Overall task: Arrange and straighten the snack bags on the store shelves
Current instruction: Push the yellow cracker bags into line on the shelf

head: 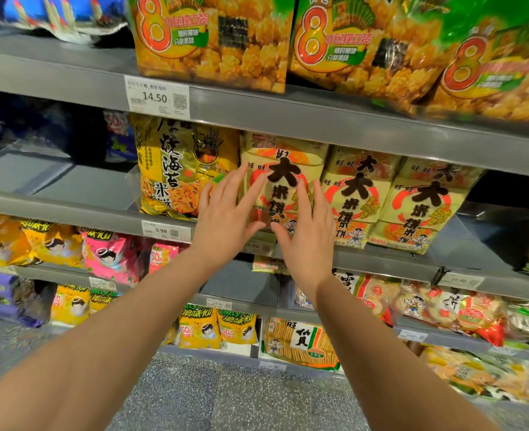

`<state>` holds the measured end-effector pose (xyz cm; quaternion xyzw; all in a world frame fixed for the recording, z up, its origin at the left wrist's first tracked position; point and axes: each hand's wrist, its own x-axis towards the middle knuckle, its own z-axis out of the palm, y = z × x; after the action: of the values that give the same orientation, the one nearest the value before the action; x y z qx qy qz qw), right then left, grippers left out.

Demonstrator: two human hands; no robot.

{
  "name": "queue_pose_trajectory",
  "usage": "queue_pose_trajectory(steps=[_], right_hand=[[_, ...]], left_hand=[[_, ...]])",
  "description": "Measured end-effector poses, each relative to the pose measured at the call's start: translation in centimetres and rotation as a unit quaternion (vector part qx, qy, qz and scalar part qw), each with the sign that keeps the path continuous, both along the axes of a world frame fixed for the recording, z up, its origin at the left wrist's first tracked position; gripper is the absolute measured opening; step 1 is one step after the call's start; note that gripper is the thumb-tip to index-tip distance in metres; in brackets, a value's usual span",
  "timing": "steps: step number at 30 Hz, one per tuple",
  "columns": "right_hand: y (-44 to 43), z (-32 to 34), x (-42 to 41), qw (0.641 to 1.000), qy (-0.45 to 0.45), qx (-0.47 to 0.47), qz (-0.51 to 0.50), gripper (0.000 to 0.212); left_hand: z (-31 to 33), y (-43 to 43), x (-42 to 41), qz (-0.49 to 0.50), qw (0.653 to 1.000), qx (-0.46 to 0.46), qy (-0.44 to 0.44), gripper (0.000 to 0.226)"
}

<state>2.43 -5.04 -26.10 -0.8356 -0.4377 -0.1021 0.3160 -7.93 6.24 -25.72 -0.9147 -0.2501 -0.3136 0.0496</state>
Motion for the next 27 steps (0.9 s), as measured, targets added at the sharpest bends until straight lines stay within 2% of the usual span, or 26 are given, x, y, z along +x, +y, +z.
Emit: queue_pose_trajectory(steps=[7, 12, 15, 19, 23, 27], right_hand=[[-1.3, -1.9, -1.4, 1.0, 0.017, 0.004, 0.026, 0.067], [-2.3, -8.1, -1.9, 0.998, 0.033, -0.034, 0.031, 0.037], [-1.8, -13.5, -1.9, 0.996, 0.074, -0.025, 0.052, 0.03], [0.9, -21.0, -0.7, 0.99, 0.119, -0.047, 0.051, 0.032], [5.1, -26.7, 2.3, 0.982, 0.18, -0.05, 0.025, 0.04], [9.2, -31.5, 5.3, 0.979, 0.167, -0.108, -0.05, 0.048]], left_hand=[[-2.0, -1.5, -0.7, 0.011, 0.999, -0.017, -0.027, 0.06], [-7.9, -2.9, -2.1, -0.004, 0.993, -0.095, -0.068, 0.042], [-12.9, -2.7, -3.3, 0.008, 0.982, -0.181, -0.059, 0.05], [-20.6, -0.2, -3.3, 0.061, 0.975, -0.209, -0.041, 0.061], [-26.6, 3.2, -0.3, 0.074, 0.968, -0.236, -0.045, 0.052], [-32.1, 6.0, 3.9, 0.061, 0.967, -0.245, -0.043, 0.042]])
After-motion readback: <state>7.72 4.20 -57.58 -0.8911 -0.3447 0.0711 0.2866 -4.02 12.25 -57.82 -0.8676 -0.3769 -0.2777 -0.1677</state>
